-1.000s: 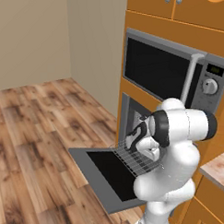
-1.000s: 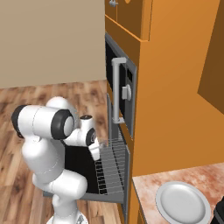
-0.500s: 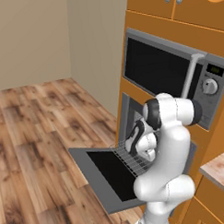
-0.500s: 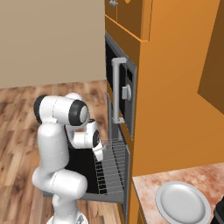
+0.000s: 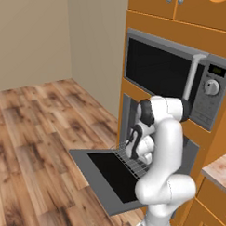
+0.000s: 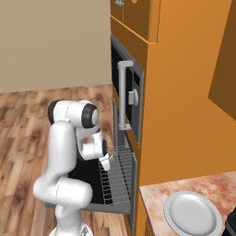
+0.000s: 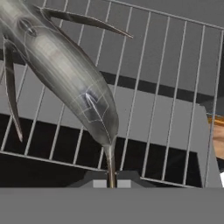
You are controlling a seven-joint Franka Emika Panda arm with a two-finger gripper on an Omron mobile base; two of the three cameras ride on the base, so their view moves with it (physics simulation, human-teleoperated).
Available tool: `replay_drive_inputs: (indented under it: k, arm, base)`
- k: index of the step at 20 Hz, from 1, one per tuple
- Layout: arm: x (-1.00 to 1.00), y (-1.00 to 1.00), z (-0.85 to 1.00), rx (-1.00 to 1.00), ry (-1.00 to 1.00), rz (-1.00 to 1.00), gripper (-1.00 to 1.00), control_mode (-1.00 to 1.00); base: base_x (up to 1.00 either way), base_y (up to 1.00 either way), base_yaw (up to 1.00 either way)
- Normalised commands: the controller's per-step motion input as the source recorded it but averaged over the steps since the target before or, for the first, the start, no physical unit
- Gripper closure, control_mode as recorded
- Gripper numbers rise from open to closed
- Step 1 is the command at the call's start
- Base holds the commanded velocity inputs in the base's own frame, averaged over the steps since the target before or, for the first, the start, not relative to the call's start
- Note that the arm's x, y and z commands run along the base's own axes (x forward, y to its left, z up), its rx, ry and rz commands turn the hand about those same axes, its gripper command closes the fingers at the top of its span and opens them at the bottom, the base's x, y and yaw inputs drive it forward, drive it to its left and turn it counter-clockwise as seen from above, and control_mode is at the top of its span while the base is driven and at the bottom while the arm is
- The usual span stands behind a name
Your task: Place the fish on the bottom rack of the oven, and slide the tray back inside. Close the oven door.
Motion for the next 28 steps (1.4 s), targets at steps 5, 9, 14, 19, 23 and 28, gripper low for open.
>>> replay_drive_inputs:
  k: [5, 9, 14, 19, 23, 28]
  arm:
    - [0.38, 0.0, -0.34, -0.03, 0.0, -0.01, 1.0, -1.0]
    - [0.29, 0.0, -0.19, -0.02, 0.0, -0.01, -1.0, -1.0]
    - [0.17, 0.0, -0.11, 0.0, 0.0, 0.0, -1.0, -1.0]
    - [-0.15, 0.0, -0.02, 0.0, -0.03, 0.0, -1.0, -1.0]
    - [-0.61, 0.16, 0.0, -0.01, -0.02, 0.0, -1.0, -1.0]
    - [-0.4, 0.49, 0.0, -0.02, 0.0, 0.0, -1.0, -1.0]
  base:
    - [0.0, 0.0, 0.0]
    - [0.0, 0.0, 0.0]
    - [0.0, 0.0, 0.0]
    - [0.0, 0.0, 0.0]
    - [0.0, 0.0, 0.0]
    - [0.0, 0.0, 0.0]
